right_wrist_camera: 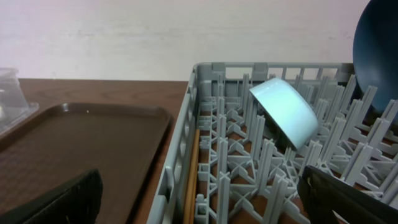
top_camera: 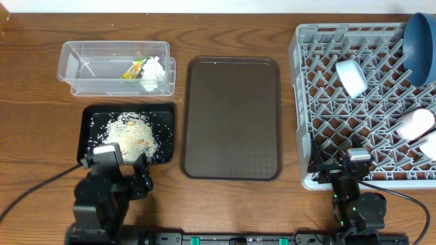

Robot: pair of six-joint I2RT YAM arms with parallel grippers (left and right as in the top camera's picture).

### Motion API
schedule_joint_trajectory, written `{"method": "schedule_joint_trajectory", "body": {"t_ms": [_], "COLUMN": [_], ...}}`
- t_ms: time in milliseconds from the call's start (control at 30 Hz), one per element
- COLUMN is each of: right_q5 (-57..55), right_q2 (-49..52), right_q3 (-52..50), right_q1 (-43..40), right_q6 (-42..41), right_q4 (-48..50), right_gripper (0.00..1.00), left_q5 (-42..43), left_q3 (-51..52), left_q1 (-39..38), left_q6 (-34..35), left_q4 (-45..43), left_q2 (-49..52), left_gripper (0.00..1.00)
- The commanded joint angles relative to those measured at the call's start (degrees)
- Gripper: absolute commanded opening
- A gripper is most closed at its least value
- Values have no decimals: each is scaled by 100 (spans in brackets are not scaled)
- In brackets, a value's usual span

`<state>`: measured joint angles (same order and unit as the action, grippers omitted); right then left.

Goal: Sort waste into correct bins and load items into the dishwasher rack

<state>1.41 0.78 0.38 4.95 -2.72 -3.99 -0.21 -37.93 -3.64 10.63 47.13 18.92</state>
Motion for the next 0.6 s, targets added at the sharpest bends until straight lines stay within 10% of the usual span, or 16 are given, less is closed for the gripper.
{"method": "schedule_joint_trajectory", "body": {"t_ms": [0,567], "right_q5": [-57,-55], "right_q2": [-46,-46], "right_q3": [-7,-7], "right_q1": [-55,-55], "right_q6": [22,24], "right_q4": [-28,-28], "right_gripper": [99,99], "left_q5": [-48,-48], "left_q3": [704,3121], "left_q1": [118,138], "left_q6": [-46,-48], "left_q4": [-417,-3545], "left_q2": [-570,-1884], "left_gripper": [77,77]}}
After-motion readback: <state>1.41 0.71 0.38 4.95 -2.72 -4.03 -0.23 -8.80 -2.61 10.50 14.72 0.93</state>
